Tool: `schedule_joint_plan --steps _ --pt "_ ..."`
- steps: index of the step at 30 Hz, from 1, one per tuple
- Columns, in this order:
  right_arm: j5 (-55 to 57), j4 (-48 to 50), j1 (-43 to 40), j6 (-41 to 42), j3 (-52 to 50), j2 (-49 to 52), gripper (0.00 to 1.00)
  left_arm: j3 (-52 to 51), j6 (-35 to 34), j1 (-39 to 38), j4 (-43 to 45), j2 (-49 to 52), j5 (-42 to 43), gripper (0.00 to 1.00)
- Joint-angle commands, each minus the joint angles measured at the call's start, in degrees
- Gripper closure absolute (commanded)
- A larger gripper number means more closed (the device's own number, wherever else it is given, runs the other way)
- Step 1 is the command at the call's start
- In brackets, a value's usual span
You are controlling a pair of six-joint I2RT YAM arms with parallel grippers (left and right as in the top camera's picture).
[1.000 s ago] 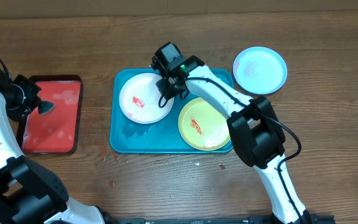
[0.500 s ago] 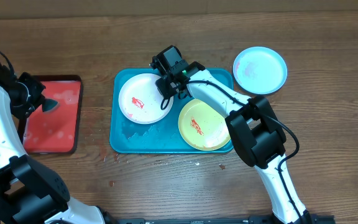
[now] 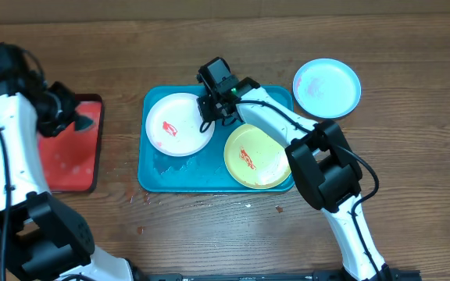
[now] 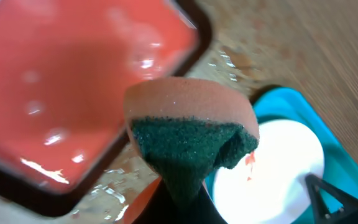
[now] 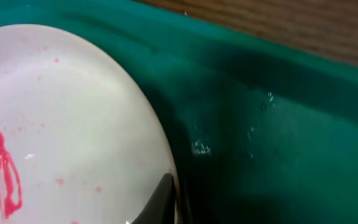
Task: Clean dirty plates on tray and stack at the side
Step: 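Reach the right gripper to the white plate rim and grip it, then move the sponge in the left gripper onto the white plate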
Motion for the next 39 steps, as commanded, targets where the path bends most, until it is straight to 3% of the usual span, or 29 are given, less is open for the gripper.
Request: schedule_joint_plan --steps 1,9,21,25,35,38,39 --pt "0.46 -2.91 0.11 11.08 -1.88 0.74 0.96 -3.74 1.11 -4.83 3.28 -0.57 1.05 0.96" --pt "-0.50 -10.38 0.11 22.53 -1.88 0.74 0.96 -16.57 1.16 -16.31 18.12 -0.37 1.14 0.96" --pt "-0.90 -11.85 0.11 22.77 -1.88 0.74 0.96 -20.57 -0.72 -28.94 34.75 2.08 1.05 0.96" --pt "-0.90 -11.85 0.11 22.77 -1.88 0.74 0.95 -20.57 -5.16 -29.05 35.85 5.60 1.20 0.95" --pt "-0.90 -11.85 0.11 22.75 -1.90 0.74 0.94 -20.57 -5.33 -28.94 35.50 13.68 10.93 0.95" --pt "-0.90 -11.89 0.11 22.27 -1.90 0.74 0.94 -20.57 -5.35 -28.76 35.60 14.73 10.51 0.82" --pt "-0.90 -11.91 0.11 22.14 -1.90 0.74 0.94 -20.57 -5.35 -28.59 35.60 14.73 9.49 0.81"
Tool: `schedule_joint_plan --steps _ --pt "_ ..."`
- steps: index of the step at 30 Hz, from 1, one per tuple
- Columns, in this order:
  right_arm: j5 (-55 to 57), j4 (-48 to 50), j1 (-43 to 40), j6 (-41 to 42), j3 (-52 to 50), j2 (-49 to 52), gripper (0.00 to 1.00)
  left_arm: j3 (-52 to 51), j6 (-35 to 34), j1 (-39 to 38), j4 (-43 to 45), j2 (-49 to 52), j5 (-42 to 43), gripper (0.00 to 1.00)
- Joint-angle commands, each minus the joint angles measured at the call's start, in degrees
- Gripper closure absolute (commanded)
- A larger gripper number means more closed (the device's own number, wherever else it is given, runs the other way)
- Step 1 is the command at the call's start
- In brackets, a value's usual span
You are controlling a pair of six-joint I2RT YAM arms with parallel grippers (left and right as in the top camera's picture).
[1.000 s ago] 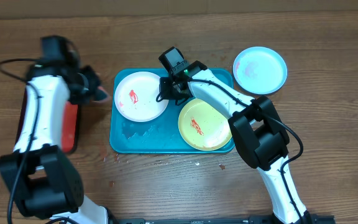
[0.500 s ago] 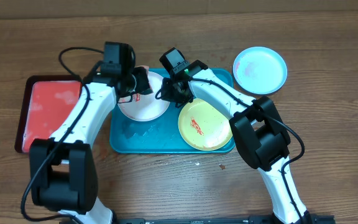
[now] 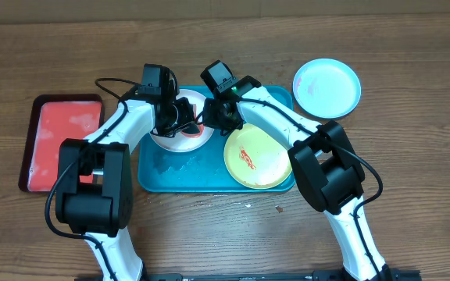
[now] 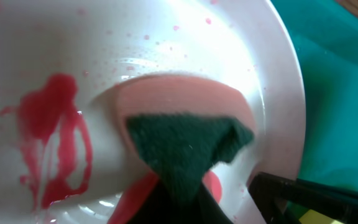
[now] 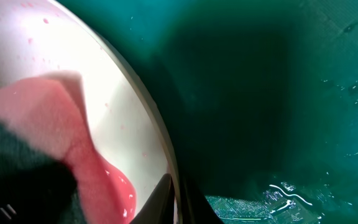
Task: Clean dirty plates on tray and stack at the side
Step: 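Move the sponge in the left gripper onto the white plate, then scrub the white plate with the sponge while right gripper holds it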
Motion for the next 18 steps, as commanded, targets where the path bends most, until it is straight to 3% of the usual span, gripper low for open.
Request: schedule_joint_plan --steps 1,10,13,18 --pt "1.57 -1.36 0.00 -0.35 -2.03 2.03 0.94 -0.04 -0.46 0.48 -0.48 2.03 -0.63 0.83" --pt "1.57 -1.49 0.00 -0.35 -2.03 2.03 0.94 1.11 0.50 4.22 -5.14 2.01 -19.26 0.88" --pt "1.60 -1.46 0.00 -0.35 -2.03 2.03 0.94 2.91 2.99 5.62 -7.19 2.01 -20.06 0.95" --pt "1.57 -1.29 0.00 -0.35 -2.03 2.03 0.94 5.84 2.97 5.77 -8.81 2.01 -17.86 0.96"
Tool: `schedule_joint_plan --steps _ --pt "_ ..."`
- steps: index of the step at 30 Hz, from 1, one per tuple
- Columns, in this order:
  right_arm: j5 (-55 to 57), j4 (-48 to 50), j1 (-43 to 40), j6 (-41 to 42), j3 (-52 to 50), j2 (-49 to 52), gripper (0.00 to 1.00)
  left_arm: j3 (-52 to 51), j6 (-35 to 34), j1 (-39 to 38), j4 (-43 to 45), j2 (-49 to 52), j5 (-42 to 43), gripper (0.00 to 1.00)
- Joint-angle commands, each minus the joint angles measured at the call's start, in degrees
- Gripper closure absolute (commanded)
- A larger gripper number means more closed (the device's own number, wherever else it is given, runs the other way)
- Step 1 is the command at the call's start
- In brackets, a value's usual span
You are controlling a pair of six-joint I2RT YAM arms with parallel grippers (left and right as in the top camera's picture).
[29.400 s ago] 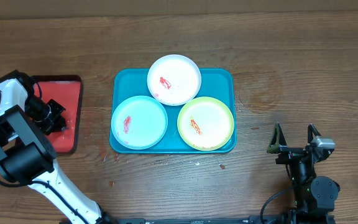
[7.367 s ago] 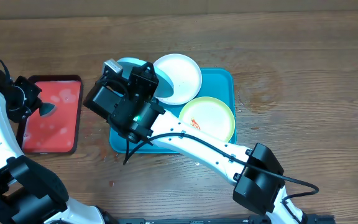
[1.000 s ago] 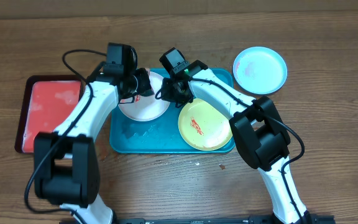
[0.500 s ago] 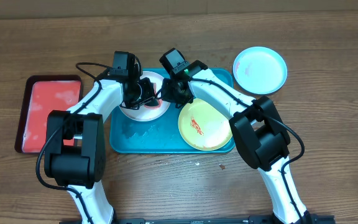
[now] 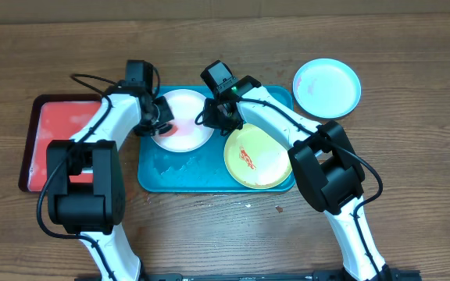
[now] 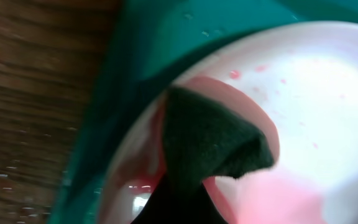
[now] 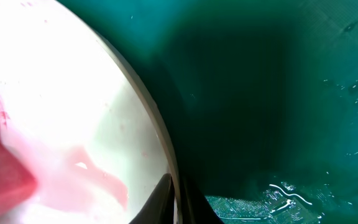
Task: Clean dirty plates on tray and stack at the side
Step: 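Scrub the white plate with the sponge while right gripper holds it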
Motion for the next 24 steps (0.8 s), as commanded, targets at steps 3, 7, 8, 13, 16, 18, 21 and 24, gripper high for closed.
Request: schedule_joint_plan --steps 3,7,8,13,16,18,21,24 --pt "1.57 -1.20 0.00 -0.35 -2.03 2.03 0.94 1.95 1.42 -0.13 1.25 1.70 2.69 0.96" --pt "1.60 -1.18 0.00 -0.35 -2.03 2.03 0.94 1.86 -1.42 -1.55 3.21 2.43 9.27 0.96" --pt "1.60 -1.20 0.00 -0.35 -2.03 2.03 0.94 1.86 -2.05 -2.01 3.56 2.71 10.25 0.96" --pt "1.57 -1.22 0.00 -0.35 -2.03 2.03 0.94 1.86 -3.56 -4.96 5.79 5.86 11.93 0.96" --pt "1.57 -1.42 0.00 -0.35 -2.03 2.03 0.94 1.86 -3.65 -6.49 6.47 8.76 12.15 0.96" --pt "1.57 -1.70 0.00 -0.35 -2.03 2.03 0.94 1.86 -3.61 -6.80 6.21 10.12 12.11 0.96" --pt "1.60 -2.12 0.00 -0.35 -2.03 2.03 0.95 1.86 -2.12 -6.54 5.44 10.69 11.32 0.96" --pt "1.60 -2.12 0.00 -0.35 -2.03 2.03 0.95 2.12 1.75 -5.55 4.90 10.05 11.15 0.96"
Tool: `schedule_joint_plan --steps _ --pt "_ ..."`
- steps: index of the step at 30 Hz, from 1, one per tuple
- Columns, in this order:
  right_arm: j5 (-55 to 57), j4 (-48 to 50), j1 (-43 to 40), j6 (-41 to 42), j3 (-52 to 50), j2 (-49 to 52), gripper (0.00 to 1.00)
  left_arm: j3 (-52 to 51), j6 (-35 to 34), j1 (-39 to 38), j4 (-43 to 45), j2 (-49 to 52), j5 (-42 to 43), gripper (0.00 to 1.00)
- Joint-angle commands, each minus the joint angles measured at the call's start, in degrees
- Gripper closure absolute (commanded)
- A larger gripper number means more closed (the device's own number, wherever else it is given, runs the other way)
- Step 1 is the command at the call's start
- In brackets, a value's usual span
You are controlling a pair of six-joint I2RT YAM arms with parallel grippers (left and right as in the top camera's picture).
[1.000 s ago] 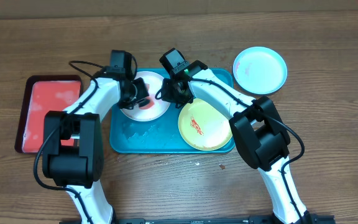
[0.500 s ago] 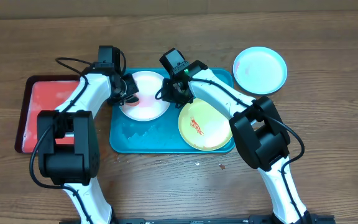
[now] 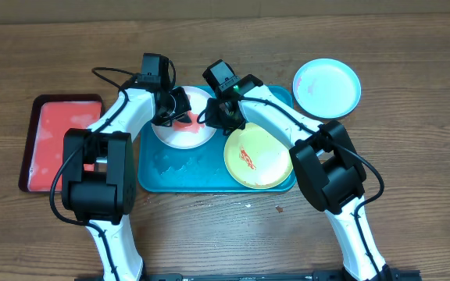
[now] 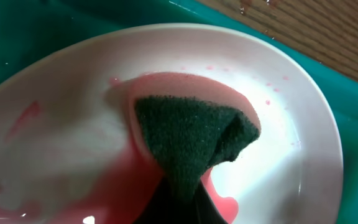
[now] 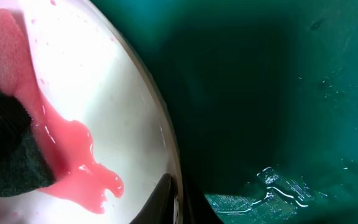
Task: Clean dirty plates on tray and stack at the side
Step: 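Scrub the white plate with the sponge while right gripper holds it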
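Observation:
A white plate (image 3: pixel 186 134) lies in the left half of the teal tray (image 3: pixel 186 173). My left gripper (image 3: pixel 180 108) is shut on a green-and-pink sponge (image 4: pixel 191 134), which presses on the white plate (image 4: pixel 284 124) amid a wet red smear (image 4: pixel 135 180). My right gripper (image 3: pixel 212 117) is shut on the plate's right rim (image 5: pixel 174 186), one finger on top and one below. Beside it on the tray sits a yellow plate (image 3: pixel 258 156) with a red stain. A light blue plate (image 3: pixel 326 87) rests on the table off the tray's far right corner.
A red tray (image 3: pixel 59 140) with a dark rim lies on the wooden table to the left. Water films the teal tray floor (image 5: pixel 278 180). Both arms cross over the tray's far half.
The sponge in my left gripper has gone from the white plate's left edge to its upper middle. A red puddle now lies by the sponge. My right gripper still pinches the rim.
First my left gripper held the sponge over the red tray while the white plate bore a red stain, its rim in my right gripper. Then the sponge was on the plate by the stain, then at its left edge, and now mid-plate with the stain smeared.

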Motion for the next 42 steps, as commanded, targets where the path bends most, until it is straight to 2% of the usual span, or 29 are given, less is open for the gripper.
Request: schedule_joint_plan --steps 1,6,9,14,22,25,29,33,42 --pt "1.25 -1.01 0.44 -0.39 -2.03 2.14 0.95 -1.46 4.87 -0.37 -2.25 4.52 1.46 0.96" --pt "1.22 -0.98 0.44 -0.39 -2.03 2.14 0.95 3.76 5.62 2.14 -11.87 2.93 -11.52 0.96" --pt "1.25 -0.98 0.44 -0.39 -2.03 2.14 0.95 6.95 5.60 2.84 -15.54 2.67 -15.98 0.96" --pt "1.22 -1.01 0.44 -0.42 -2.03 2.14 0.95 8.63 5.01 3.06 -16.15 2.69 -13.68 0.96" --pt "1.22 -0.94 0.44 -0.39 -2.03 2.14 0.95 6.84 2.95 -0.76 -12.72 3.67 3.06 0.96" --pt "1.22 -0.96 0.44 -0.39 -2.03 2.14 0.95 6.80 3.63 -2.99 -12.76 3.96 5.84 0.96" --pt "1.20 -1.05 0.44 -0.39 -2.03 2.14 0.96 6.82 7.82 -5.66 -13.38 3.96 5.79 0.96" --pt "1.20 -1.25 0.44 -0.39 -2.03 2.14 0.96 6.84 8.63 -5.99 -16.09 3.93 4.98 0.96" --pt "1.20 -1.22 0.44 -0.39 -2.03 2.14 0.96 7.02 6.84 -0.70 -17.51 3.93 -10.49 0.96"
